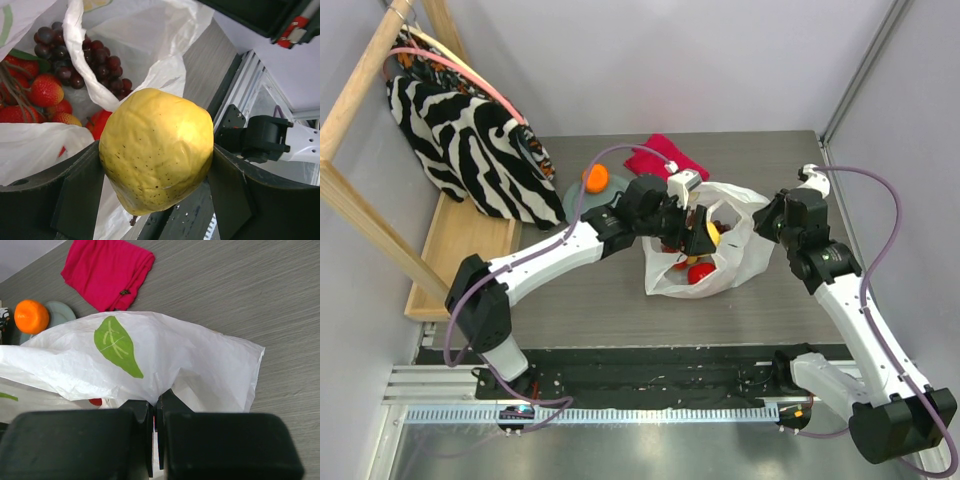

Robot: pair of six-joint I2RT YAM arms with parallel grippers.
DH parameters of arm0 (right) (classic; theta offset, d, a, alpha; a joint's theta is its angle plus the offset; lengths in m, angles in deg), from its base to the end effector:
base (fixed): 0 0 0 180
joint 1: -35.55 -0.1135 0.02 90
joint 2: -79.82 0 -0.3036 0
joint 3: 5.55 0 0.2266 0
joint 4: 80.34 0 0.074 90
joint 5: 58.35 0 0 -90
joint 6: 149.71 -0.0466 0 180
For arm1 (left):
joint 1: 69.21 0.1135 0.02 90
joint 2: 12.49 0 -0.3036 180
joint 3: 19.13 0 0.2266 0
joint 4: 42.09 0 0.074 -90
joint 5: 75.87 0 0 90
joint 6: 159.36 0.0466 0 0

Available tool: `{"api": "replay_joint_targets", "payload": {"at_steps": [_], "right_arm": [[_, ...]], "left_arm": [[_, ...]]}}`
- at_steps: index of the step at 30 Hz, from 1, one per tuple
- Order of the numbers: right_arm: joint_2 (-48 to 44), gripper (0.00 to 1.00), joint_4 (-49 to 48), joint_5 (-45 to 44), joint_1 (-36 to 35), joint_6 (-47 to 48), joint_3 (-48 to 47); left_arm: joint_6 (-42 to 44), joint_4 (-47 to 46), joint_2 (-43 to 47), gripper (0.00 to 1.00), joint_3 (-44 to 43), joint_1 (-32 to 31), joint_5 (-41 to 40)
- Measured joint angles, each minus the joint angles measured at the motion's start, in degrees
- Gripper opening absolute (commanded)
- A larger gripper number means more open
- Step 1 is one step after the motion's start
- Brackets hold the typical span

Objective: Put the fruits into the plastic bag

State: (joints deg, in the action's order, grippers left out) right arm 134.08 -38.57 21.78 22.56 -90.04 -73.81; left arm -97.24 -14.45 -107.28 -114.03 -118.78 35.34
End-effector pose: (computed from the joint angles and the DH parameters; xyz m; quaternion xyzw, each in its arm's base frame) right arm 0.1661 0.0301 0.3589 0.1725 0.8365 0.1216 0.5057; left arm 0.2311 -0.2972 0.3622 0.2519 0.8075 -0.4416 0.2992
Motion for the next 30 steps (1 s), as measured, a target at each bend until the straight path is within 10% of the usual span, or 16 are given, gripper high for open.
{"api": "replay_joint_targets", "payload": {"at_steps": [19,30], "right_arm": [[-0.5,0.01,1.1,-0.5,0.0,0.2,0.0],[-0.5,0.01,1.1,-0.6,0.0,0.2,0.0]], "left_arm": [[0.3,5.6,-6.8,0.42,2.7,2.3,-8.0],[2.0,9.2,-18.6,0.46,-11.0,-0.2,-6.5]]}}
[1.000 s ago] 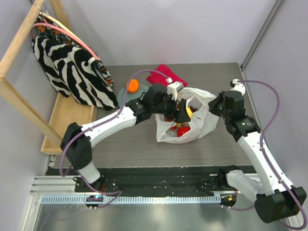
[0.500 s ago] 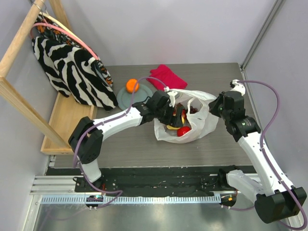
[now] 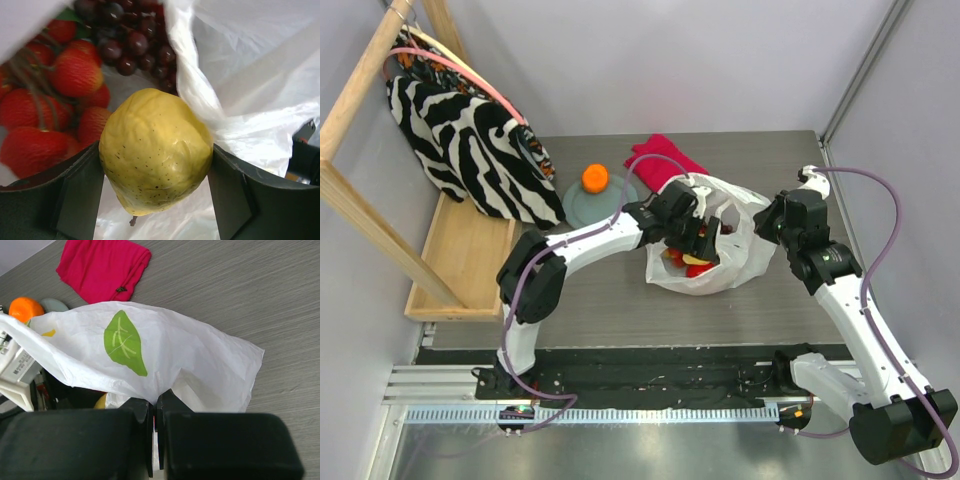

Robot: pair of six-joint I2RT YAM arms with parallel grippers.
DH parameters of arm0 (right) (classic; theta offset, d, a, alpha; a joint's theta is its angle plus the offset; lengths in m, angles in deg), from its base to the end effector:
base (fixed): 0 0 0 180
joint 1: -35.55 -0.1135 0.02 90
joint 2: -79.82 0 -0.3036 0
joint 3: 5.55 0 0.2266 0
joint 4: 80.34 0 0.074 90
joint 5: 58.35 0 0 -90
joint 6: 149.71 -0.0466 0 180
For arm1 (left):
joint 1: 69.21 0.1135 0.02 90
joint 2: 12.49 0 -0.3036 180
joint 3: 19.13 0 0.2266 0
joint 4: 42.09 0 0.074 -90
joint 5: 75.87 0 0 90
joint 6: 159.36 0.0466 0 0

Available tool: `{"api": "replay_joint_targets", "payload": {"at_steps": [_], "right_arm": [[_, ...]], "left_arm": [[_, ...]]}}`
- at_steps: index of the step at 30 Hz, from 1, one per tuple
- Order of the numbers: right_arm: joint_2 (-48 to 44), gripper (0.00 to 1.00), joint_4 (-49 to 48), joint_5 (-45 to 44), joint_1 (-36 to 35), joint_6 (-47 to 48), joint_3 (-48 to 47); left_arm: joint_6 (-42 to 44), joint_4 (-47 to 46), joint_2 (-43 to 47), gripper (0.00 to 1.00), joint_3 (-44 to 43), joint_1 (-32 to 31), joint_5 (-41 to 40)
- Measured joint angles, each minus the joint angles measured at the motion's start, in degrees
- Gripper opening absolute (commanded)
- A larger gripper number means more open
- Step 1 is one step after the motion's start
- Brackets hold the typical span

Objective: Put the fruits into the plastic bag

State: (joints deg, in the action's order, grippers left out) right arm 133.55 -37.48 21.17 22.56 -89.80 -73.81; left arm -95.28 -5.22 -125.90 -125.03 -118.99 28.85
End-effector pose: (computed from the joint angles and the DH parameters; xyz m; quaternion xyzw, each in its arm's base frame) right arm 0.1629 0.0289 0.3583 0.1734 0.8386 0.1145 0.5036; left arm 0.2818 -0.3515 0.2792 0.2376 0.8842 -0.3292 0.2311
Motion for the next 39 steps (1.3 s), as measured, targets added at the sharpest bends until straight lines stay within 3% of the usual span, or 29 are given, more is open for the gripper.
{"api": "replay_joint_targets", "payload": {"at_steps": [9,16,22,32,39], "right_arm": [[0.0,0.01,0.0,0.0,0.0,0.0,0.0],[0.3,0.01,0.0,0.0,0.0,0.0,0.0],[0.3,0.01,0.0,0.0,0.0,0.0,0.0],[0.3,0.01,0.0,0.0,0.0,0.0,0.0],[0.3,0.01,0.0,0.0,0.0,0.0,0.0]], "left_arm": [[1.2,2.0,-2.8,0.64,-3.6,-3.2,2.6],[1.3,2.4,-4.9,0.89,-5.8,-3.3,3.3],[2.2,4.8,-4.9,1.0,-5.2,-3.4,2.4],[2.6,5.7,-4.3,1.0,-4.1,-3.4,0.2],[4.2,4.9,5.8,1.0,1.7,-3.4,-2.3]]}}
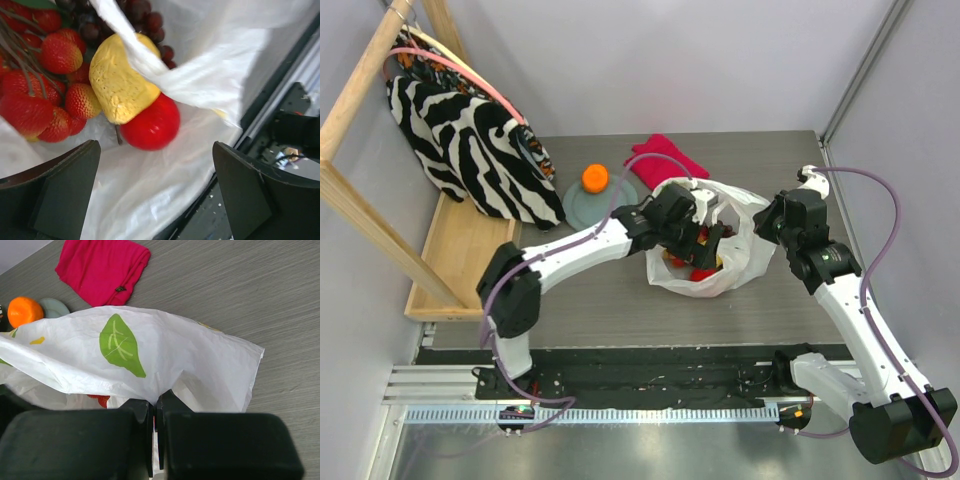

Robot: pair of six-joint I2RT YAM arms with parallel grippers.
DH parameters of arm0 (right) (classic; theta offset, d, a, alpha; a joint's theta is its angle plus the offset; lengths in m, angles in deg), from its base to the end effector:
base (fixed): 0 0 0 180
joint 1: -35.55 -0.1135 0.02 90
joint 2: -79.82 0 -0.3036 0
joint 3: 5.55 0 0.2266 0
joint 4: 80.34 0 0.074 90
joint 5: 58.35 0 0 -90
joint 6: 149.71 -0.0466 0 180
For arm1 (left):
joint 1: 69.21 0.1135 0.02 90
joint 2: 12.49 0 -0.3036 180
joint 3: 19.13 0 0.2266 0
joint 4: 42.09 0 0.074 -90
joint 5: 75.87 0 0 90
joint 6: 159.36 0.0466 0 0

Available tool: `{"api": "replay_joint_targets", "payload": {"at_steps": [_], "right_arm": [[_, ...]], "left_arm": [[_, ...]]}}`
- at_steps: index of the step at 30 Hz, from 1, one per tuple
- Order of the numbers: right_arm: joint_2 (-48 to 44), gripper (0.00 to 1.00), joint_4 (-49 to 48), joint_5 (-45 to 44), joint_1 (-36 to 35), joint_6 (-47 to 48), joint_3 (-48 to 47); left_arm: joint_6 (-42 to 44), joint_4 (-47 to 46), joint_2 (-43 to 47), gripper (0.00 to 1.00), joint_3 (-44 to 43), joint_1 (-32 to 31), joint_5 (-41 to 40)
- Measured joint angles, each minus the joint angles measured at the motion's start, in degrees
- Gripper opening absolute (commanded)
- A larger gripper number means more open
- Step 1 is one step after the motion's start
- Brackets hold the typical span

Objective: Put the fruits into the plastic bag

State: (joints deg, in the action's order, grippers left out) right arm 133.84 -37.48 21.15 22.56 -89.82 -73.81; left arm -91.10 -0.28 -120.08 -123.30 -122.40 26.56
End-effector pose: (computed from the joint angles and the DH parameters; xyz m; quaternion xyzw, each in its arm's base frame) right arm 0.1641 0.0291 0.3575 0.1736 0.8398 0.1135 0.5016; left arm 0.2449 -0.3440 0.3045 0.2888 0.8736 -0.3097 0.2396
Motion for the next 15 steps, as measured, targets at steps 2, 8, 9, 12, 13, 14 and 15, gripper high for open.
{"api": "replay_joint_targets", "payload": {"at_steps": [2,8,9,12,13,14,15], "right_arm": [[0.0,0.01,0.0,0.0,0.0,0.0,0.0],[0.0,0.01,0.0,0.0,0.0,0.0,0.0],[0.0,0.01,0.0,0.0,0.0,0.0,0.0],[0.0,0.01,0.0,-0.1,0.0,0.0,0.0],[0.0,0.01,0.0,-0.1,0.0,0.0,0.0],[0.0,0.01,0.0,-0.1,0.0,0.0,0.0],[0.0,0.01,0.0,-0.1,0.0,0.0,0.0]], "left_arm": [[0.2,-0.9,3.8,1.0,1.3,0.0,0.0],[1.3,-4.3,12.9,1.0,4.2,0.5,1.1],[1.4,-4.7,13.6,1.0,4.4,0.6,1.3],[1.5,-6.4,15.9,1.0,5.6,1.9,2.1],[1.6,-6.6,16.5,1.0,5.9,2.5,2.1],[1.7,-6.7,17.0,1.0,6.1,3.5,1.9],[1.7,-6.8,17.4,1.0,6.2,4.4,1.6]]}}
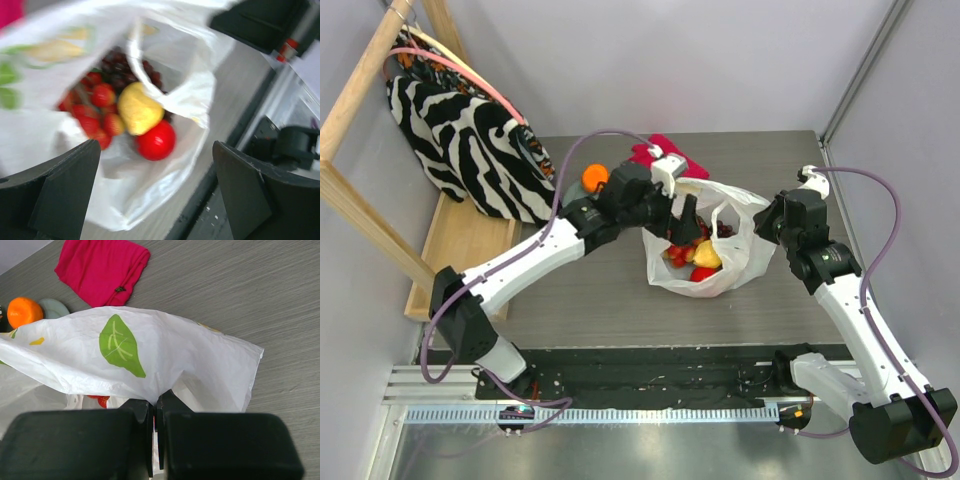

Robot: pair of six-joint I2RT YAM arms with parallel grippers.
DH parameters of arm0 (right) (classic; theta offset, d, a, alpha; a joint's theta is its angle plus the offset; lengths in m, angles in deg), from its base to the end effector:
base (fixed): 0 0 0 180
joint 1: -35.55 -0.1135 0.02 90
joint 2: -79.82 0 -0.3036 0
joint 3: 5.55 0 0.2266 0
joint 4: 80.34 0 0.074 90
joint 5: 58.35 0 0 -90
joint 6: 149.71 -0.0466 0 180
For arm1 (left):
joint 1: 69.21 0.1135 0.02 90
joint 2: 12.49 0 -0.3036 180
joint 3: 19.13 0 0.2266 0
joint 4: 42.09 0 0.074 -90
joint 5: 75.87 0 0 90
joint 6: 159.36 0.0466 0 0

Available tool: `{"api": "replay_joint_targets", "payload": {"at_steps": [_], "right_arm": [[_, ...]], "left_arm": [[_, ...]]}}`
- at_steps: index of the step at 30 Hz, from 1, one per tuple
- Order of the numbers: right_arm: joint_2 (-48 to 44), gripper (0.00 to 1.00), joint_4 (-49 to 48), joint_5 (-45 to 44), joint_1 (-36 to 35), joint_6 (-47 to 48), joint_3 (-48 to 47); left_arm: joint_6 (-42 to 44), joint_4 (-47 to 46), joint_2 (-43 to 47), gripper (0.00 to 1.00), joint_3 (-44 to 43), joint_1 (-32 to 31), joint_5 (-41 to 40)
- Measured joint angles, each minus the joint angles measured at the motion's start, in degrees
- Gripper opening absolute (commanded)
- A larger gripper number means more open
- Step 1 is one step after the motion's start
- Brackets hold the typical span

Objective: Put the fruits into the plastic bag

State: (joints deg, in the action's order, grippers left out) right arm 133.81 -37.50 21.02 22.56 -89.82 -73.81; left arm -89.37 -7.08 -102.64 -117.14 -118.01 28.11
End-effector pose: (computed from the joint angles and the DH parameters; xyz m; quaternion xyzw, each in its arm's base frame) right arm 0.1640 0.0290 0.3576 0.1742 0.8394 0.1127 0.5023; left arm 0.2230 -0.2718 0.3937 0.2720 0.8046 -0.3781 0.3683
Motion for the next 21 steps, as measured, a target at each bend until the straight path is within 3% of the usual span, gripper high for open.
{"api": "replay_joint_targets", "payload": {"at_steps": [7,11,16,21], "right_arm": [[0.0,0.01,0.0,-0.3,0.0,0.0,0.0],[0.0,0.01,0.0,-0.7,0.0,0.0,0.0],[0.0,0.01,0.0,-1.1,0.0,0.0,0.0],[0.3,0.01,-0.1,-1.5,0.0,0.0,0.0]], "left_arm": [[-0.5,-0.1,3.2,1.0,0.1,9.3,-9.0],[-0.6,1.4,3.4,1.0,-0.8,12.9,-18.2],[-0.3,6.5,-1.9,1.0,-8.2,14.5,-27.8],[-0.1,9.5,-9.6,1.0,-13.8,16.4,-32.3]]}}
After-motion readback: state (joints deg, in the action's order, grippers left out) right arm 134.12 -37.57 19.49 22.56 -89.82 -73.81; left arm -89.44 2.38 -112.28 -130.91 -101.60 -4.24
